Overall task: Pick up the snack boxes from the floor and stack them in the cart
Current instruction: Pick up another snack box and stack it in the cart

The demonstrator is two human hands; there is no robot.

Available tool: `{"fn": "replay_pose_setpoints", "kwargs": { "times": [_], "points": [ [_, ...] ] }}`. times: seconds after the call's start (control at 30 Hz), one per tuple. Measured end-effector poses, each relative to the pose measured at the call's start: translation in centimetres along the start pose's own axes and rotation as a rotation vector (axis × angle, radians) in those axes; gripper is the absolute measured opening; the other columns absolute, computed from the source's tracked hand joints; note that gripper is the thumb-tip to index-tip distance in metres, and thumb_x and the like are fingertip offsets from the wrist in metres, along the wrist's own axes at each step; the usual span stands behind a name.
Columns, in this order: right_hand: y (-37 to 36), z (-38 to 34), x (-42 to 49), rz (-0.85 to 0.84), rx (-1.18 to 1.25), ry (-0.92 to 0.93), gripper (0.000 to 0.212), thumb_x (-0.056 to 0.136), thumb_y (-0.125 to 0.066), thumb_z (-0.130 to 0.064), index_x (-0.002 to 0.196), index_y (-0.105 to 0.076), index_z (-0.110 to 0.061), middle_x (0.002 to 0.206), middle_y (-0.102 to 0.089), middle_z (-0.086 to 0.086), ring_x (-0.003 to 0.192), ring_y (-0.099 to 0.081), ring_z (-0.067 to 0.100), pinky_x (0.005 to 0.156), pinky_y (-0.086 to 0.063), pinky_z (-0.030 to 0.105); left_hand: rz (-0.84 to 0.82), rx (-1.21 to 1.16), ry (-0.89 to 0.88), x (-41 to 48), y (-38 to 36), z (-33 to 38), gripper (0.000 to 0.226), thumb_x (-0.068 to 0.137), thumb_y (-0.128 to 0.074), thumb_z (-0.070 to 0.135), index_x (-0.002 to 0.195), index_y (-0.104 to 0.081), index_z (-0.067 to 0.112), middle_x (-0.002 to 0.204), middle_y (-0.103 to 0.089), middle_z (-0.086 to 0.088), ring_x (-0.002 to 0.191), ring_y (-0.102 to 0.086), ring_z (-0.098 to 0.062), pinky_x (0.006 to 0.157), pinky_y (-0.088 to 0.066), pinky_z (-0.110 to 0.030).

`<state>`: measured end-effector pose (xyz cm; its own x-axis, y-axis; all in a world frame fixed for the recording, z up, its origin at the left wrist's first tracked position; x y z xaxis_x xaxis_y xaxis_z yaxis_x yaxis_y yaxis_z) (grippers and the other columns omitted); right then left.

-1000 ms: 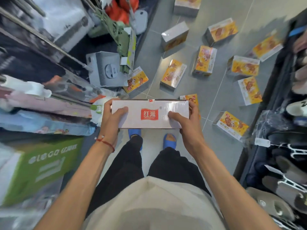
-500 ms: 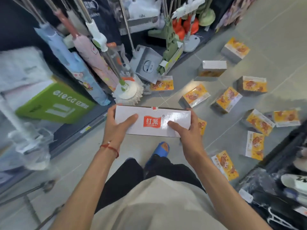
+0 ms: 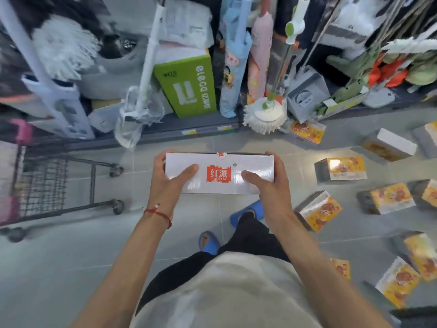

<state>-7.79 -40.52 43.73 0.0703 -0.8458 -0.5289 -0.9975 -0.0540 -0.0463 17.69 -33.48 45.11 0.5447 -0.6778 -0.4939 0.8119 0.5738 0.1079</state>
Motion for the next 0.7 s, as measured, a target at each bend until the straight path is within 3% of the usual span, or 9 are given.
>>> {"fn": "replay_pose_setpoints", "kwargs": {
  "times": [0.13,0.2,0.3,0.4,0.5,0.6,0.7],
  "points": [
    [-5.2,1.6,-2.9,-0.123,-0.078,-0.005,0.064,0.077,-0.085,-0.018,0.132,-0.056,-0.033,0.12,-0.072,-0.006,0.117,-0.066,0.02,0.107,-0.052,0.048,0.131,-0.038,0.009,-2.9,7.2,-1.6,0.061,0.079,-0.084,0.02,0.129,-0.05,0.029,0.117,-0.066,0.003,0.109,-0.066,-0.023,0.084,-0.054,-0.036],
    [-7.5,2.2,-4.0,-0.2,-0.106,-0.013,0.06,0.083,-0.083,-0.013,0.132,-0.056,-0.031,0.12,-0.072,-0.004,0.117,-0.067,0.022,0.096,-0.057,0.043,0.2,-0.064,0.026,-4.4,10.2,-2.5,0.063,0.078,-0.085,0.021,0.131,-0.051,0.028,0.121,-0.067,0.002,0.111,-0.066,-0.023,0.083,-0.055,-0.035],
    [-10.3,2.8,-5.0,-0.291,-0.136,-0.038,0.066,0.079,-0.086,-0.018,0.135,-0.054,-0.033,0.123,-0.071,-0.003,0.115,-0.067,0.021,0.082,-0.053,0.031,0.311,-0.081,0.042,-6.7,13.3,-3.2,0.062,0.08,-0.083,0.023,0.132,-0.05,0.029,0.123,-0.067,0.003,0.105,-0.067,-0.016,0.068,-0.048,-0.017],
    [-12.4,2.9,-5.6,-0.369,-0.193,-0.043,0.077,0.068,-0.088,-0.029,0.138,-0.055,-0.035,0.127,-0.071,-0.002,0.118,-0.068,0.021,0.098,-0.058,0.044,0.431,-0.125,0.047,-8.9,15.2,-3.7,0.058,0.082,-0.081,0.021,0.13,-0.051,0.031,0.122,-0.066,0.004,0.093,-0.063,-0.009,0.055,-0.043,-0.006],
    [-14.0,2.7,-5.6,-0.472,-0.242,-0.036,0.079,0.07,-0.087,-0.028,0.141,-0.054,-0.031,0.129,-0.071,-0.001,0.12,-0.067,0.021,0.107,-0.053,0.05,0.526,-0.157,0.048,-10.8,16.0,-4.3,0.06,0.081,-0.082,0.023,0.131,-0.051,0.03,0.122,-0.066,0.001,0.096,-0.065,-0.015,0.056,-0.048,-0.011],
    [-15.7,2.4,-5.3,-0.574,-0.299,-0.035,0.079,0.077,-0.087,-0.023,0.145,-0.051,-0.033,0.129,-0.07,-0.003,0.118,-0.068,0.016,0.101,-0.057,0.036,0.626,-0.213,0.057,-12.4,16.4,-5.0,0.058,0.082,-0.081,0.025,0.13,-0.05,0.033,0.12,-0.064,0.002,0.101,-0.066,-0.018,0.065,-0.05,-0.02],
    [-17.5,1.9,-5.1,-0.65,-0.354,-0.024,0.073,0.086,-0.083,-0.015,0.146,-0.048,-0.036,0.126,-0.069,-0.006,0.108,-0.068,0.007,0.078,-0.054,0.013,0.716,-0.28,0.065,-13.7,16.8,-5.5,0.058,0.083,-0.08,0.024,0.131,-0.049,0.033,0.117,-0.062,0.007,0.103,-0.065,-0.017,0.071,-0.05,-0.024]
  ]
}}
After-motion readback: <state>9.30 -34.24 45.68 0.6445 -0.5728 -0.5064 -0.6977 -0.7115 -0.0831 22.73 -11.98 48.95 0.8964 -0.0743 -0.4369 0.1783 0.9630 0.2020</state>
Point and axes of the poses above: each hand's wrist, its own x-axis towards the middle knuckle, its own y-axis out of the back of the hand, z = x × y, the point moved 9 cm from there along x, towards the middle knuckle
